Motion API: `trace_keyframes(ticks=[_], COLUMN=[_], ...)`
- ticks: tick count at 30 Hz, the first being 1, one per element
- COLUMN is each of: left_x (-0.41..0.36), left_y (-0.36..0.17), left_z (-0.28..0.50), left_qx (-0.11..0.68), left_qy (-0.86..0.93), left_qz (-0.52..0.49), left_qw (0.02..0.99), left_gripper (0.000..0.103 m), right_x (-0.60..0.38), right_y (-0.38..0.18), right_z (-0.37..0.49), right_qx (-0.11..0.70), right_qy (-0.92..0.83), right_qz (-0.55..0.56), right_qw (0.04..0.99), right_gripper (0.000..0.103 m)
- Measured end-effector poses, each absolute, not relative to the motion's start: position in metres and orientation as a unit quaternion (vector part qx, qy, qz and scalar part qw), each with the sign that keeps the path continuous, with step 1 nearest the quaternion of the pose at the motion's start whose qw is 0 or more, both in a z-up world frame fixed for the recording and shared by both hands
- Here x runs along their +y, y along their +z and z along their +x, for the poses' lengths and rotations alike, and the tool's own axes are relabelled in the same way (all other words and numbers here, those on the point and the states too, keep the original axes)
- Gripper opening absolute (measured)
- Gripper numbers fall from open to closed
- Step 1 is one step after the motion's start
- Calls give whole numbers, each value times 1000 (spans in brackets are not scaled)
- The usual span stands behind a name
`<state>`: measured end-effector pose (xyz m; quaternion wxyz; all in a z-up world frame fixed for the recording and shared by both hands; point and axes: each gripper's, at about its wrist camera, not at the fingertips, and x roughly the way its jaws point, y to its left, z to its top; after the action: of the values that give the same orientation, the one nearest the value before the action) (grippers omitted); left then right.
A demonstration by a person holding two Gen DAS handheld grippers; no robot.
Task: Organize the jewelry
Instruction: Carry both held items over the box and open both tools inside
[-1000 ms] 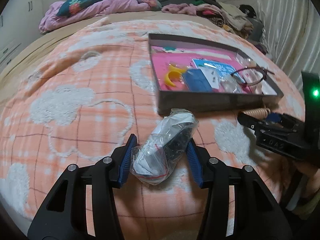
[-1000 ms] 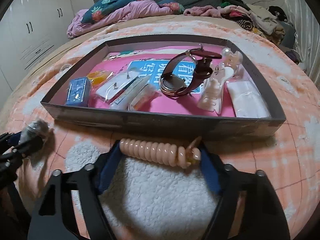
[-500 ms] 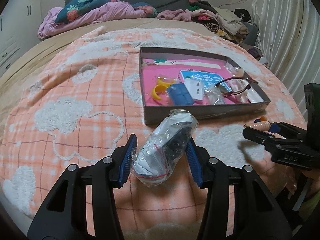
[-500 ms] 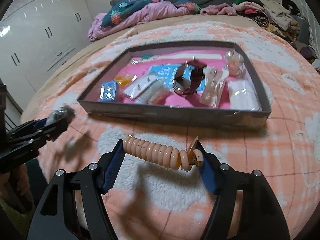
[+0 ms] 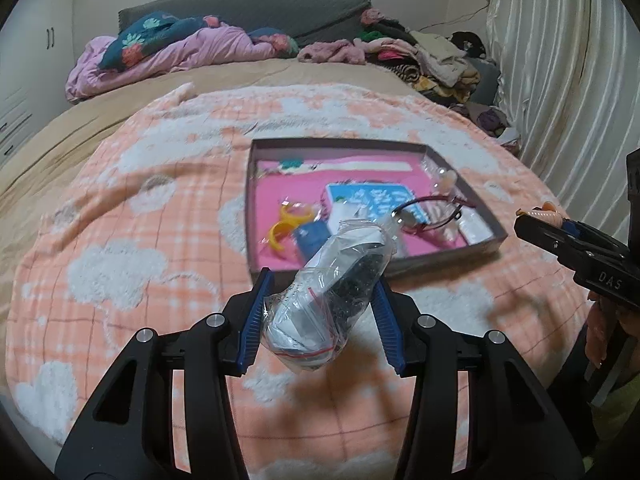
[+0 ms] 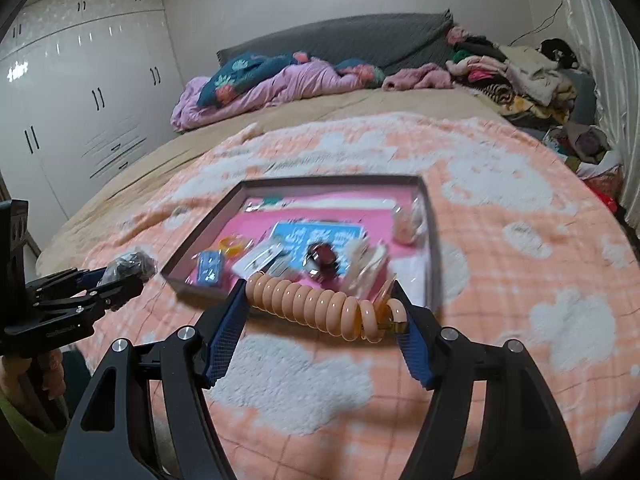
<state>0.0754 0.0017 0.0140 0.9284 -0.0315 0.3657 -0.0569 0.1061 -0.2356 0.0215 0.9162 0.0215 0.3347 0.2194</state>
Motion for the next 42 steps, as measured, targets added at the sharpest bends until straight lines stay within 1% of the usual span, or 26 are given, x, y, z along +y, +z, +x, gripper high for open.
trace_keyframes(ticks=[13,31,36,42], left_x=[-22,-44,-48,-50], left_y=[28,48,46,30], left_z=[107,137,146,158], left_qx=[355,339,339,353], left_qy=[-71,-79,-77,-71], left_qz=[-32,-23,-20,-20], left_qw=[932,937,937,933], left_gripper=[40,40,40,40], right_x=[-264,-258,-252,-246], right_y=[47,81,76,54], right_z=[121,159,178,186], right_qx=[293,274,289,303], right_qy=[203,205,203,205], right_qz=[28,27,31,23], right_qw=[934,939,935,930], right_gripper=[67,67,68,68])
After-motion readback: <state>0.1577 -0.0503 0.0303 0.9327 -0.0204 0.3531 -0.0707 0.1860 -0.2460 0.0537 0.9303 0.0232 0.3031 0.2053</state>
